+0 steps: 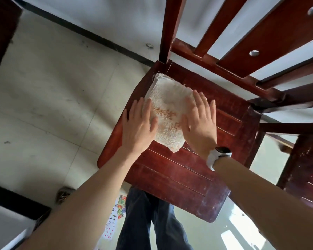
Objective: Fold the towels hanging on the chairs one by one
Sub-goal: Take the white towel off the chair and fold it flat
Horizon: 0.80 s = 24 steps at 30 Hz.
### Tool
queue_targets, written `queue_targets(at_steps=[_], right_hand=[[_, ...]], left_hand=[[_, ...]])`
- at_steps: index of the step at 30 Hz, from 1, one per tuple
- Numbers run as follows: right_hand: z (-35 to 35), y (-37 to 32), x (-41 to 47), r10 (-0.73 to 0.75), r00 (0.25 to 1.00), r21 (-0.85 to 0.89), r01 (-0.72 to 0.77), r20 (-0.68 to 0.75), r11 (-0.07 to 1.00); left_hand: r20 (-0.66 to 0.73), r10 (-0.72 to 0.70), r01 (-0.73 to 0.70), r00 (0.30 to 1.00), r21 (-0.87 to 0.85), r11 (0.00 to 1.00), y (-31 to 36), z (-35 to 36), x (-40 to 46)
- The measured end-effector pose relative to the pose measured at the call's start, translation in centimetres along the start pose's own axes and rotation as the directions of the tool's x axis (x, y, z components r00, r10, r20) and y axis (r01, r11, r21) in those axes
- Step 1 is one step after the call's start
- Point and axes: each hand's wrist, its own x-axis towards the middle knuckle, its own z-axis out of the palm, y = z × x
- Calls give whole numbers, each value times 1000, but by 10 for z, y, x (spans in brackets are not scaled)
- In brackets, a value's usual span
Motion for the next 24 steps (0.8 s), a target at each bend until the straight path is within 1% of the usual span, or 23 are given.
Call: queue_targets(at_steps=[1,2,3,4,5,6,7,9,10,12,13,16,19,20,21,22,23,24], right_hand=[[-6,-3,-10,179,984,75,-177,-9,981],[-7,-6,-19,373,927,157,-376,48,913],[-9,-11,-23,530,835,228,-550,148,803],[-7,-15,-26,617,745,295,-668,256,683],[-4,-18,-26,646,685,383,-727,338,570],[-1,-21,-22,656,645,476,-752,391,456],[2,-23,-17,657,620,554,-755,429,351],[3,-29,-7,653,589,634,-745,476,209],[1,-31,-5,648,574,655,-741,501,150],[-10,-35,-4,626,569,703,-709,533,45],[-18,-37,-7,610,581,728,-685,538,11],[-47,-37,-28,564,634,772,-635,530,-12],[-92,-39,-65,495,684,806,-588,536,-61],[-108,-39,-80,480,691,811,-580,540,-76],[-124,-39,-98,476,692,812,-577,542,-86],[-140,-36,-115,486,688,815,-572,539,-94],[-157,-33,-132,511,677,817,-569,529,-93],[-173,-30,-151,544,665,821,-565,511,-81]], left_hand=[[-24,11,-11,1000,-9,1000,-2,-4,4],[-30,0,-1,1000,-25,1000,-2,-8,10],[-13,-23,22,1000,-37,999,-1,-12,15],[12,-51,51,999,-45,998,1,-15,22],[31,-80,82,996,-64,995,2,-17,28],[49,-111,116,993,-100,988,2,-15,34],[66,-144,152,987,-146,978,2,-15,40],[120,-222,246,968,-253,936,5,-18,49],[178,-275,320,945,-325,890,7,-21,53],[333,-332,461,883,-471,752,14,-30,56],[403,-336,515,851,-515,686,17,-34,53],[582,-309,649,752,-575,498,26,-48,33],[693,-197,715,694,-627,310,48,-73,-5],[720,-144,725,679,-628,281,60,-84,-20],[732,-97,724,675,-630,280,72,-95,-37],[725,-64,706,686,-641,302,83,-104,-54],[702,-56,677,710,-659,328,94,-113,-70],[673,-66,643,737,-668,374,107,-123,-87]])
